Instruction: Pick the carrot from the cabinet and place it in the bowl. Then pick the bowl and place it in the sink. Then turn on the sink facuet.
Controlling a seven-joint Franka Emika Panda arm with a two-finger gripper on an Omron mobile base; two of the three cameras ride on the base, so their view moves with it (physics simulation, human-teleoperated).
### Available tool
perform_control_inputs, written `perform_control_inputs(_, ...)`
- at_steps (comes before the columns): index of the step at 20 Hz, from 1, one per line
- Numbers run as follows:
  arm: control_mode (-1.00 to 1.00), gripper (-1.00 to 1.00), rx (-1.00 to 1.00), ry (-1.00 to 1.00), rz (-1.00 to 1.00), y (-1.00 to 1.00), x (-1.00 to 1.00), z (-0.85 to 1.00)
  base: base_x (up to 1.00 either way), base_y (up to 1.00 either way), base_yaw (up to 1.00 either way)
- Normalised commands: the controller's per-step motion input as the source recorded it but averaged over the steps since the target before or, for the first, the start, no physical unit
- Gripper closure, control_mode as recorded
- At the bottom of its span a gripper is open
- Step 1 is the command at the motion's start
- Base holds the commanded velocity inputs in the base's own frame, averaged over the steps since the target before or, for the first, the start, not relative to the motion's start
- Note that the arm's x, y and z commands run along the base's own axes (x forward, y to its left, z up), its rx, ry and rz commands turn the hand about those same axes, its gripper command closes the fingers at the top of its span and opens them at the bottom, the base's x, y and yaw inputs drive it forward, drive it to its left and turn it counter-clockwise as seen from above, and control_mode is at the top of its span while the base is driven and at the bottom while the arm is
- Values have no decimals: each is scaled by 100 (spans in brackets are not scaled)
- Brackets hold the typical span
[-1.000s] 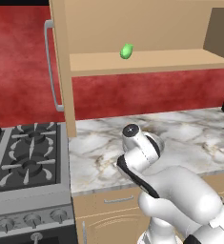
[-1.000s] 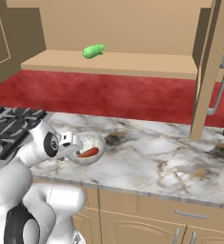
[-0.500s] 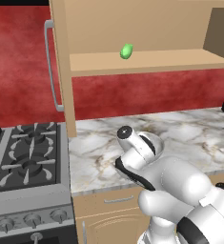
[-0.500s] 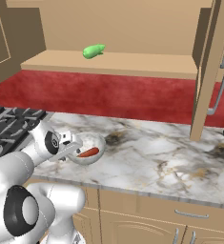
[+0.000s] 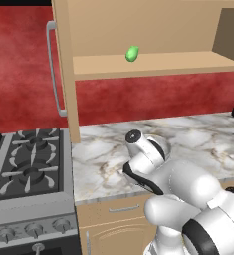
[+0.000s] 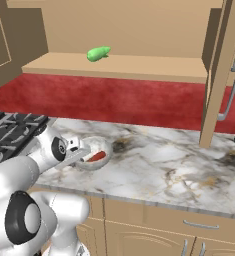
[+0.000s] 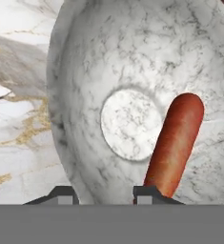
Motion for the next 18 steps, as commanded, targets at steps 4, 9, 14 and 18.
perform_control_inputs(4,-100,100,-1,1,0,0,0,-2,0,0,0)
perform_control_inputs(9,-100,100,0,-2,2,3,-36,44,0,0,0)
perform_control_inputs(14,-100,100,0,0,14,4,-73,100,0,0,0)
perform_control_inputs(18,-100,100,0,0,27,0,-97,99,0,0,0)
